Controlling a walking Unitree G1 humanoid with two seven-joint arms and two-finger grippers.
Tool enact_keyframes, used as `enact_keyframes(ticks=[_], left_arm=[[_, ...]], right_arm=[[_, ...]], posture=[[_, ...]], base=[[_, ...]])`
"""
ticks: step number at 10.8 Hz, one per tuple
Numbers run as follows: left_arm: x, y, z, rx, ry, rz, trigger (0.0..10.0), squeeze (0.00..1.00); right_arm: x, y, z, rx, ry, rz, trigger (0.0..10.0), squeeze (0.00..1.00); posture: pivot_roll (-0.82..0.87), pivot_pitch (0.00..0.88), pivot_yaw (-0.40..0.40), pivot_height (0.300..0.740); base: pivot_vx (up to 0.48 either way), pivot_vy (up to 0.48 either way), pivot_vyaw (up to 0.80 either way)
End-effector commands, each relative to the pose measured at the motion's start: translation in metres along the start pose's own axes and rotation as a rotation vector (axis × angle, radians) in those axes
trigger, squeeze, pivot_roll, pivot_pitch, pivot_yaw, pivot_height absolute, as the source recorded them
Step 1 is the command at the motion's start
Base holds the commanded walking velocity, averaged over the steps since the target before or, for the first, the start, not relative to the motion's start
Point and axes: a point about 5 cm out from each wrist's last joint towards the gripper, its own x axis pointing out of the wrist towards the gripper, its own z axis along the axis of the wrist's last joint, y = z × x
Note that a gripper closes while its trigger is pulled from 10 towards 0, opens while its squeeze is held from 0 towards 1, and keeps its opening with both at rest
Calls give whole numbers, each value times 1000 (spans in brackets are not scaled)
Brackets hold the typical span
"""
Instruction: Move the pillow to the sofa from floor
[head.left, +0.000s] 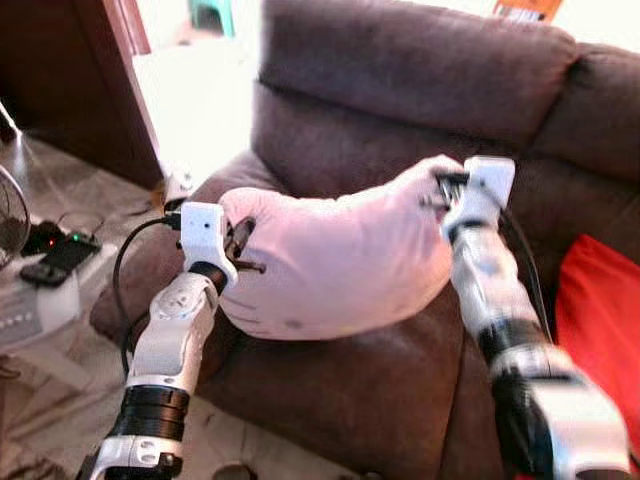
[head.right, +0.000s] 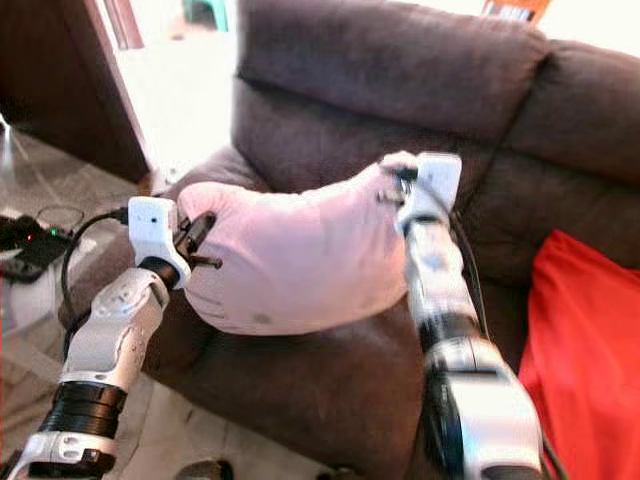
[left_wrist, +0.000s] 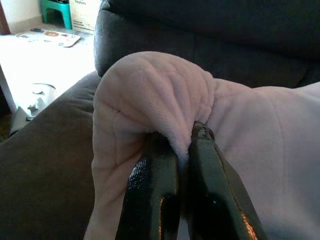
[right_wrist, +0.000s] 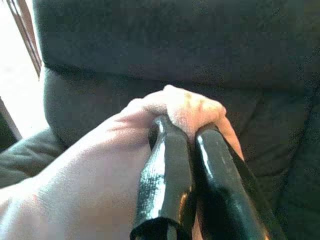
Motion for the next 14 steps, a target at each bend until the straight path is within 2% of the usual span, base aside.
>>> enact_keyframes(ticks=[1, 3, 6, 7, 9, 11, 13, 14], left_arm=[[2, -10, 20, -10, -88, -39, 10000, 0], [-2, -13, 28, -50, -100, -27, 10000, 0], [-12, -13, 24, -34, -42, -49, 10000, 0], [-15, -17, 22, -39, -15, -84, 10000, 0], [-23, -33, 29, -138, -29, -210, 10000, 0], [-26, -48, 50, -205, -99, -335, 10000, 0], [-26, -48, 47, -186, -84, -328, 10000, 0], [-28, -44, 48, -168, -81, -295, 10000, 0]], right_arm=[[6, 11, 14, 22, -31, 52, 10000, 0], [13, 29, 19, 46, 7, 135, 10000, 0], [15, 53, 16, 17, 77, 241, 10000, 0], [17, 57, 19, 10, 75, 245, 10000, 0], [19, 67, 27, 19, 71, 258, 10000, 0], [23, 78, 44, 27, 44, 278, 10000, 0], [24, 86, 52, 45, 34, 300, 10000, 0], [23, 96, 55, 67, 34, 343, 10000, 0]], posture=[[128, 101, -118, 740], [143, 118, -136, 740], [163, 142, -160, 740], [172, 146, -164, 740], [176, 155, -169, 740], [179, 167, -172, 740], [182, 169, -186, 740], [185, 175, -197, 740]], base=[[0, 0, 0], [0, 0, 0], [0, 0, 0], [0, 0, 0], [0, 0, 0], [0, 0, 0], [0, 0, 0], [0, 0, 0]])
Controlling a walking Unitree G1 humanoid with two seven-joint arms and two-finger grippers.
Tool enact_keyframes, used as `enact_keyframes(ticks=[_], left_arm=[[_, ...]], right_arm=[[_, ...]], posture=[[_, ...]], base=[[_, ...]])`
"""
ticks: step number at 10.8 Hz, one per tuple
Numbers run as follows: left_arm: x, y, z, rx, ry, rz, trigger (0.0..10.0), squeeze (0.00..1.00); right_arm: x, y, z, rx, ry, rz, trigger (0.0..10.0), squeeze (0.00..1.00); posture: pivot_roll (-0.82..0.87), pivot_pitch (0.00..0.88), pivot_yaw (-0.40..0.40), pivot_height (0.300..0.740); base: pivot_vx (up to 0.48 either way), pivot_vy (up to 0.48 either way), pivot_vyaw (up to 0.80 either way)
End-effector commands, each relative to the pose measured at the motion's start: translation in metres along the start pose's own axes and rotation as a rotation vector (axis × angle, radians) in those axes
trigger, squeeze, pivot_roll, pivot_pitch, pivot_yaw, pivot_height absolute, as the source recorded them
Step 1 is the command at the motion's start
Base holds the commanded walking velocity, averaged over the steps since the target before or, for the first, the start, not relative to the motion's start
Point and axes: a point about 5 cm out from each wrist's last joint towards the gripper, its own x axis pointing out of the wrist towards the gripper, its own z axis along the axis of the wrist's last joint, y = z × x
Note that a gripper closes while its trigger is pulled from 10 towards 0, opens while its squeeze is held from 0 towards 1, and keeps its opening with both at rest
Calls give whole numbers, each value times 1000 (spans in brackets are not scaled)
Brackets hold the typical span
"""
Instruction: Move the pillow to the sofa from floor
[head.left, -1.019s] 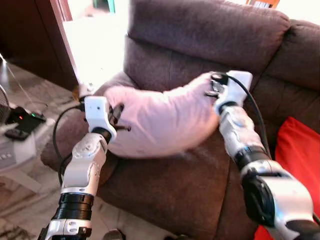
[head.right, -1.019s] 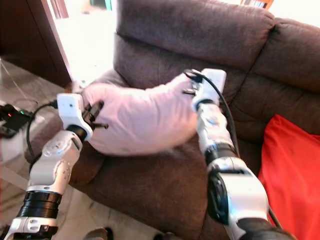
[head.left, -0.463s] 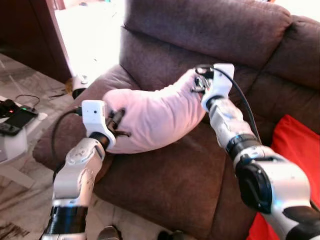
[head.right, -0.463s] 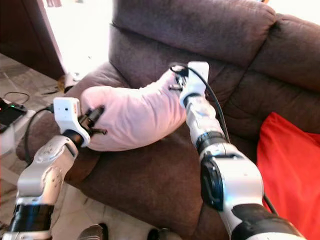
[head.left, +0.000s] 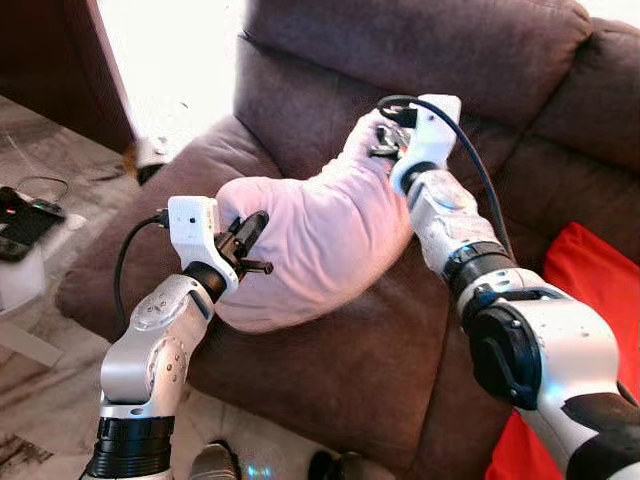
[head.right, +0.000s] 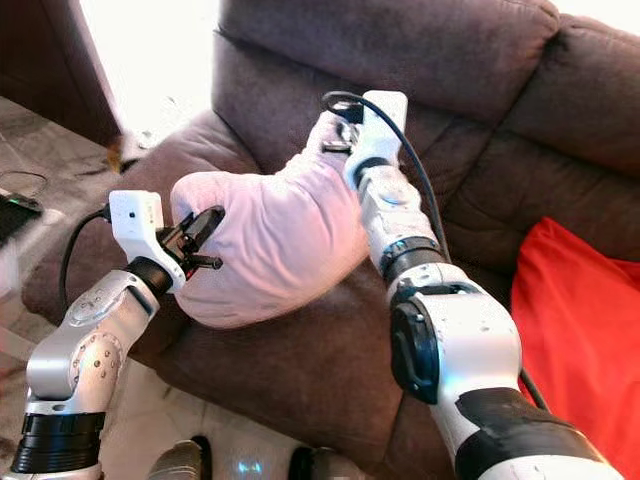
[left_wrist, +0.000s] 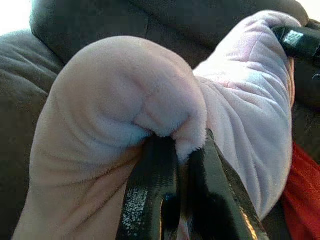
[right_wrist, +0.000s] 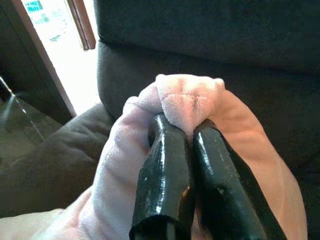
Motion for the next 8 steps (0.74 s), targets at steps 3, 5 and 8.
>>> enact_keyframes(ticks=[3, 5, 8], left_arm=[[-11, -43, 5, 33, 21, -273, 10000, 0], [-14, -45, 4, 31, 27, -268, 10000, 0], [-12, -29, 9, 68, -2, -146, 10000, 0]], right_arm=[[4, 41, -2, 0, 34, 174, 10000, 0], [4, 53, -5, -5, 52, 209, 10000, 0], [5, 66, -4, 5, 51, 247, 10000, 0]], posture=[[202, 182, -227, 740], [209, 184, -239, 740], [206, 189, -244, 740]], base=[[0, 0, 0], [0, 0, 0], [0, 0, 0]])
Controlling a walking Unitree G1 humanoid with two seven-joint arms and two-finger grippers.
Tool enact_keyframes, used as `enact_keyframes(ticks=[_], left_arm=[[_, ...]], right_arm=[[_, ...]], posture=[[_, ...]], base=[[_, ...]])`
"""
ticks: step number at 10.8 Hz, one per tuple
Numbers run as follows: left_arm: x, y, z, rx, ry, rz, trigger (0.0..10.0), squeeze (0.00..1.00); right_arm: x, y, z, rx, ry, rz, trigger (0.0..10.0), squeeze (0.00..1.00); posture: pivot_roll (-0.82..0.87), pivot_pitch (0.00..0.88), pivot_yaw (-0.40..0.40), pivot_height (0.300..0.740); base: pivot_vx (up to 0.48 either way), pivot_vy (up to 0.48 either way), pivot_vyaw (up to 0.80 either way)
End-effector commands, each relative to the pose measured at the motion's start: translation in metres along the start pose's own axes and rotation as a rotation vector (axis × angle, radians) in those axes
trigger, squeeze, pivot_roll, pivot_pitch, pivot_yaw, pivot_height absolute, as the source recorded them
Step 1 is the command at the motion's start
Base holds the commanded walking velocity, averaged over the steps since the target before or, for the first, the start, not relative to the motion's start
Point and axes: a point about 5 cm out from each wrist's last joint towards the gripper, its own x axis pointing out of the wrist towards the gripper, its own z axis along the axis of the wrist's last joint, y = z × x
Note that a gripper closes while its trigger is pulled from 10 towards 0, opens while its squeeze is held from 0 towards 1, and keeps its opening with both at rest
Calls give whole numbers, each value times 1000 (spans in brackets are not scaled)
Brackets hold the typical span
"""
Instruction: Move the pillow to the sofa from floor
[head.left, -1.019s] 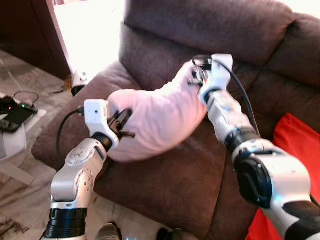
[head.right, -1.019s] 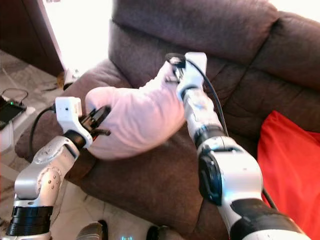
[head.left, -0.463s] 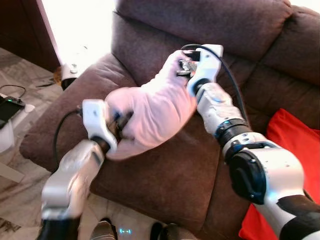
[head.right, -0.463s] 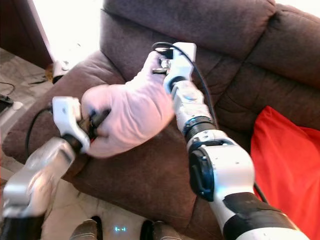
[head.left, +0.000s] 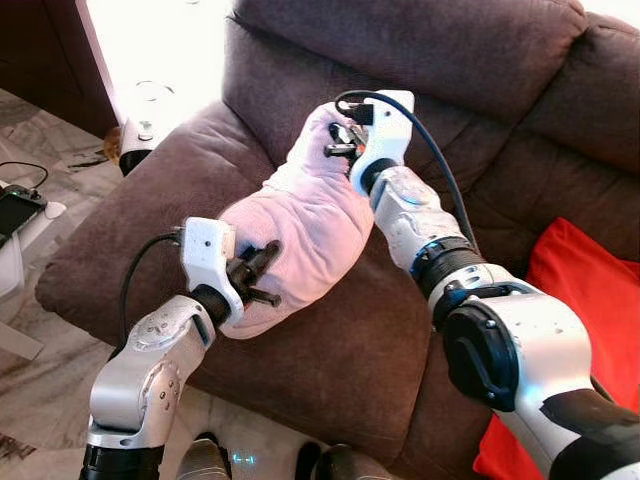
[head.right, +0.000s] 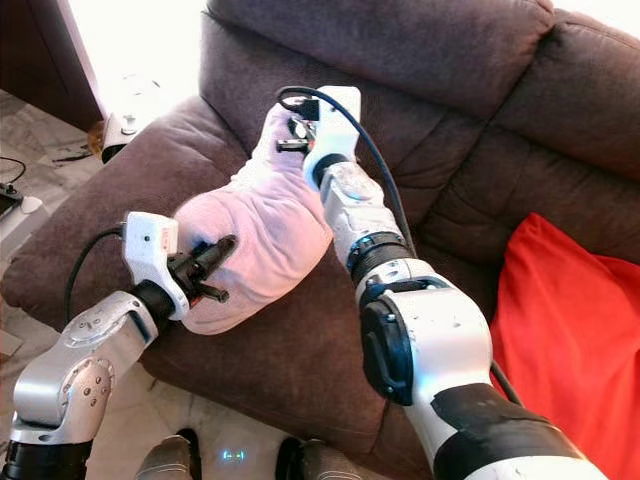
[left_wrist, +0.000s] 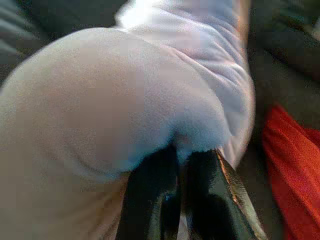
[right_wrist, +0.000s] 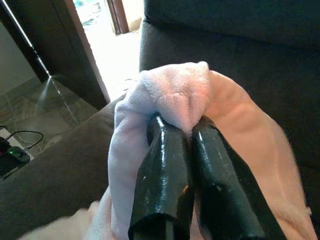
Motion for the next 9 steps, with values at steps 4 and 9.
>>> enact_keyframes(ticks=[4, 9], left_arm=[[2, 5, 41, 13, -220, 84, 10000, 0], [-4, -49, 23, -18, -104, -310, 10000, 0]], right_arm=[[3, 19, -5, 9, 38, 80, 10000, 0], [3, 17, -4, 5, 36, 62, 10000, 0]], posture=[[211, 191, -247, 740], [216, 193, -246, 740]], base=[[0, 0, 0], [0, 0, 0]])
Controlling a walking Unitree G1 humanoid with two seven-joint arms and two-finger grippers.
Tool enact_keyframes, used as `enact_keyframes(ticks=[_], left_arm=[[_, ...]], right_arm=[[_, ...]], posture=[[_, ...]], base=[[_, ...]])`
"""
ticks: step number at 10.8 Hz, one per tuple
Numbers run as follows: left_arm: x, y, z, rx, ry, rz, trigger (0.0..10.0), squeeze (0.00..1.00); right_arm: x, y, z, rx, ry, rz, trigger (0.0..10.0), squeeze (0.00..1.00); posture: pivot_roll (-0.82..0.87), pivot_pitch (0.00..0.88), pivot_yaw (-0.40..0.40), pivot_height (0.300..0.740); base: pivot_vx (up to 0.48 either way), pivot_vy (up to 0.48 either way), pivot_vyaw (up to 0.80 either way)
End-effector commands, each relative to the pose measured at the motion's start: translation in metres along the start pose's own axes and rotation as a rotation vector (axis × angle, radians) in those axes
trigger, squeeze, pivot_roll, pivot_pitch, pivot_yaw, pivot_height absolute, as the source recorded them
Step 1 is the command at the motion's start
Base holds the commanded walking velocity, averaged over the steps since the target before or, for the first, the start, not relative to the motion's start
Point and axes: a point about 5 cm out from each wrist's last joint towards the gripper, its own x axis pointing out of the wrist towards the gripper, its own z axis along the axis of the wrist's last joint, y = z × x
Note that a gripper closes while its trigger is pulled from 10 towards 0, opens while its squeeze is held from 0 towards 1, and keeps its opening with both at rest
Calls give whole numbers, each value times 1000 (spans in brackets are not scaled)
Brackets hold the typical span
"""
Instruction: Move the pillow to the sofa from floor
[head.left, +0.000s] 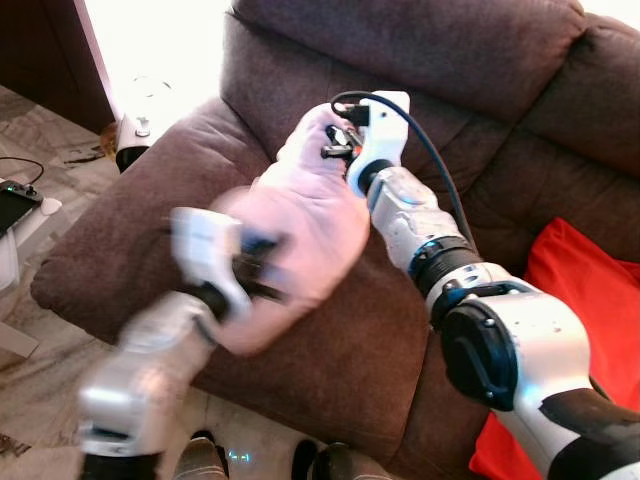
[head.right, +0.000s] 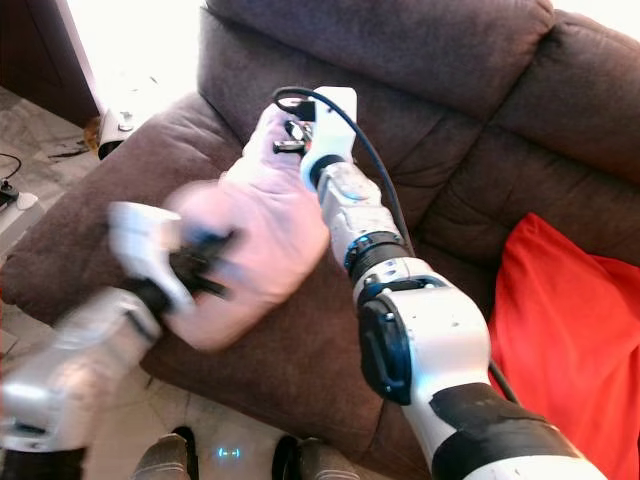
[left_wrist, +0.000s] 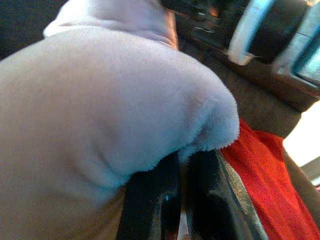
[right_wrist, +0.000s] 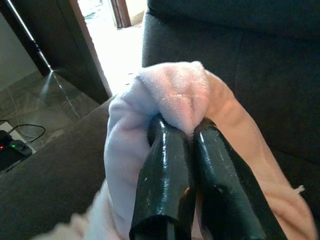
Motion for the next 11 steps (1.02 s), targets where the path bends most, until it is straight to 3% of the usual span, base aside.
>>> enact_keyframes(ticks=[1, 5, 9, 10, 11], left_arm=[[5, -14, 18, 39, -88, -76, 10000, 0], [-1, -7, 20, 51, -82, -54, 10000, 0], [-6, -7, 20, 58, -77, -49, 10000, 0], [-6, -8, 18, 56, -72, -52, 10000, 0], [-5, -8, 18, 55, -70, -53, 10000, 0]], right_arm=[[3, 15, 0, -3, 13, 56, 10000, 0], [3, 17, -1, 8, 15, 63, 10000, 0], [4, 33, -7, 10, 34, 138, 10000, 0], [4, 33, -9, 11, 42, 140, 10000, 1000], [4, 32, -8, 1, 41, 134, 10000, 1000]], posture=[[214, 193, -247, 740], [218, 196, -251, 740], [225, 198, -261, 740], [223, 200, -261, 740], [223, 200, -261, 740]], base=[[0, 0, 0], [0, 0, 0], [0, 0, 0], [0, 0, 0], [0, 0, 0]])
